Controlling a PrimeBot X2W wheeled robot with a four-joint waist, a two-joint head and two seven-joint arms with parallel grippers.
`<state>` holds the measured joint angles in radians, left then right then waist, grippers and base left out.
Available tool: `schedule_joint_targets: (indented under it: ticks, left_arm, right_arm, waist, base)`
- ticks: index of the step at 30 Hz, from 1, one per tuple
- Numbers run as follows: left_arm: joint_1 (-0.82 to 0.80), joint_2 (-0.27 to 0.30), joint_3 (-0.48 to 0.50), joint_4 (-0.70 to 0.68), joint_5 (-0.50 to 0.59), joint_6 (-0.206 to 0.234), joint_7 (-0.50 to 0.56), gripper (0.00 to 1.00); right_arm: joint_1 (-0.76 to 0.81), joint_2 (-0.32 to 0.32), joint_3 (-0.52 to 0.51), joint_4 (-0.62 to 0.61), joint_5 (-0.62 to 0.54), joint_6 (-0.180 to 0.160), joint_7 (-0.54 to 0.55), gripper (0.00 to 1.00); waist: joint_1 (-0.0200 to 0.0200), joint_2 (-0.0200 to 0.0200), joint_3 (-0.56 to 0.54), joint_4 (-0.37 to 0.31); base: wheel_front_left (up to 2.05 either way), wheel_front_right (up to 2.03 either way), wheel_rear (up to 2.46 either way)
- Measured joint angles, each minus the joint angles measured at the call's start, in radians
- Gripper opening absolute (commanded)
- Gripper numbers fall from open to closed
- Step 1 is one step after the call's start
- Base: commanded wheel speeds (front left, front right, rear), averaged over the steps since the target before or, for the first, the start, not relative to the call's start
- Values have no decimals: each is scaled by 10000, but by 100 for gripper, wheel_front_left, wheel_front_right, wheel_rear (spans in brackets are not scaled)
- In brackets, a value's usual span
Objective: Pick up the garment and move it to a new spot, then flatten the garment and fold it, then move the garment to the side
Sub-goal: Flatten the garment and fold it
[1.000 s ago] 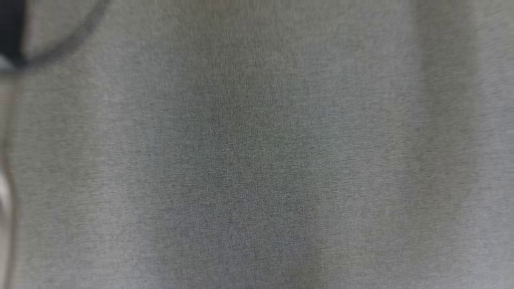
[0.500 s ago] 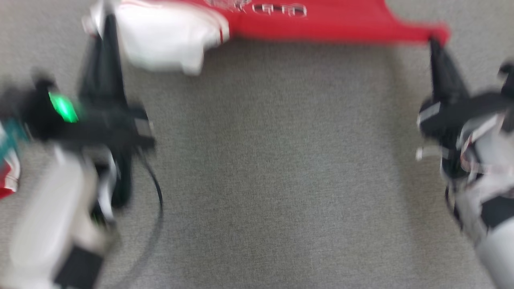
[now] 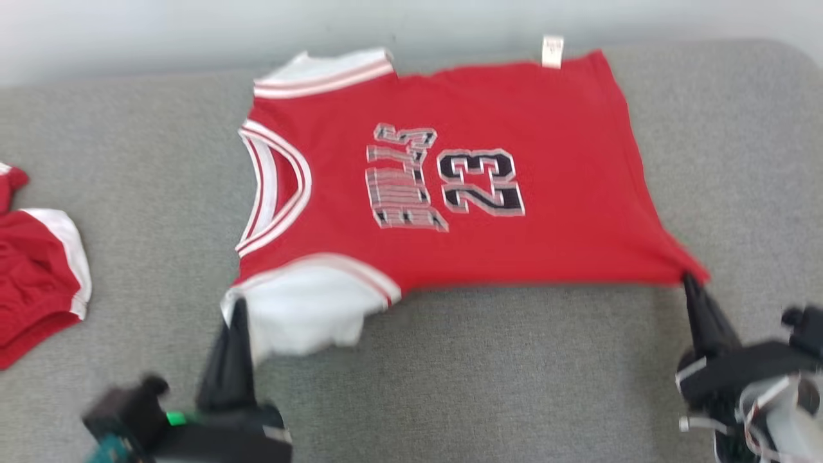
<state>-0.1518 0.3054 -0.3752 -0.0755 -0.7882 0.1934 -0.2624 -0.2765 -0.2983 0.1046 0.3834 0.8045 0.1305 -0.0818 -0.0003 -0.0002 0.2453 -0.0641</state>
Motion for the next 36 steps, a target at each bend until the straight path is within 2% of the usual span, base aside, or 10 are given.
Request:
schedule_joint_targets:
  ticks: [11,19,26,36]
  left_arm:
    - [2173,-621,-290,485,92,-334,0,0]
    - [2967,-692,-456,786,211,-479,0,0]
    - [2425,-673,-573,907,422,-719,35,0]
    - [244,-263,-642,1392,719,-1179,761,0]
  right_arm:
    - [2880,853,-1661,-1530,-1179,0,1421,0]
    - [4470,1649,-2790,-2575,-1952,0,2510,0]
    - [4304,2084,-2790,-3009,-2146,0,3145,0]
    - [2605,2159,-2583,-2652,-2000,0,3921,0]
  waist:
    - [1,1,-959,203]
    - [1,1,-1479,348]
    - [4,3,-1466,347]
    - [4,3,-1242,3]
  base:
    - [0,0,0]
    - [0,0,0]
    - [0,0,0]
    - [0,0,0]
